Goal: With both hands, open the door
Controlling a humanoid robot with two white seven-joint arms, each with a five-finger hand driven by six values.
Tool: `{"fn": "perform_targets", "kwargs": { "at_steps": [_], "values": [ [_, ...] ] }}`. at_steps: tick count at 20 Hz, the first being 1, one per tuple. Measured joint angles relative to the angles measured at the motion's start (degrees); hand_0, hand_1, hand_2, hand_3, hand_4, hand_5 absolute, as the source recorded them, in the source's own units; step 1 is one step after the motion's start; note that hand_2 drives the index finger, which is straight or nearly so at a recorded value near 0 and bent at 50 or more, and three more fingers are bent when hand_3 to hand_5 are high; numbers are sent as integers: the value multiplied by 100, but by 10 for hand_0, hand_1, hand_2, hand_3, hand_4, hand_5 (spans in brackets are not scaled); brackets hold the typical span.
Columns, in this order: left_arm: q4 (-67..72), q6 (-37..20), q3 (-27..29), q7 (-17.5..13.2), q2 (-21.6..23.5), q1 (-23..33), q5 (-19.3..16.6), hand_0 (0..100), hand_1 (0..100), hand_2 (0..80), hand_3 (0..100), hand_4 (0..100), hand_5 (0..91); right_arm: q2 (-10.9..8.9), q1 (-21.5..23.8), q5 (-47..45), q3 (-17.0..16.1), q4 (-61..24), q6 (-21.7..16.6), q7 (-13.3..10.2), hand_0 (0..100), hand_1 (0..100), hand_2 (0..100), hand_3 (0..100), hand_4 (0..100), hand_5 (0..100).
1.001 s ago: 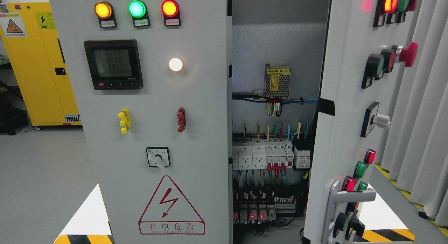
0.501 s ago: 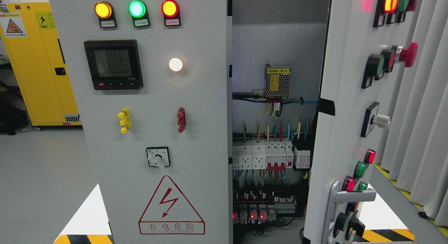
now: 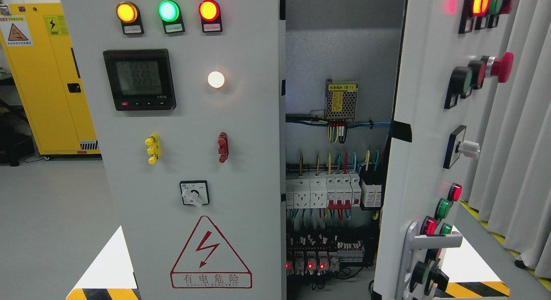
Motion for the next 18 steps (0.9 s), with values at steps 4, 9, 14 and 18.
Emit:
{"fn": "perform_targets", "kwargs": {
  "at_steps": [4, 9, 14, 18],
  "values": [
    [-1001, -381, 119, -1010, 54, 410, 8, 0, 0, 0, 0, 0, 0, 0, 0, 0, 0, 0, 0, 0, 242, 0, 0, 0, 0, 0],
    [-2463, -492, 244, -2308, 176, 1003, 127, 0, 0, 0, 0, 0, 0, -1, 0, 0, 0, 0, 0, 0, 243, 0, 0, 0, 0, 0],
    [-3937, -508, 297, -2601, 585, 1579, 553, 0, 0, 0, 0, 0, 0, 2, 0, 0, 0, 0, 0, 0, 243, 0, 0, 0, 0, 0],
    [-5096, -512, 325, -2636, 1180, 1951, 1159, 0, 0, 0, 0, 0, 0, 5, 0, 0, 0, 2, 0, 0, 243, 0, 0, 0, 0, 0]
  ]
}}
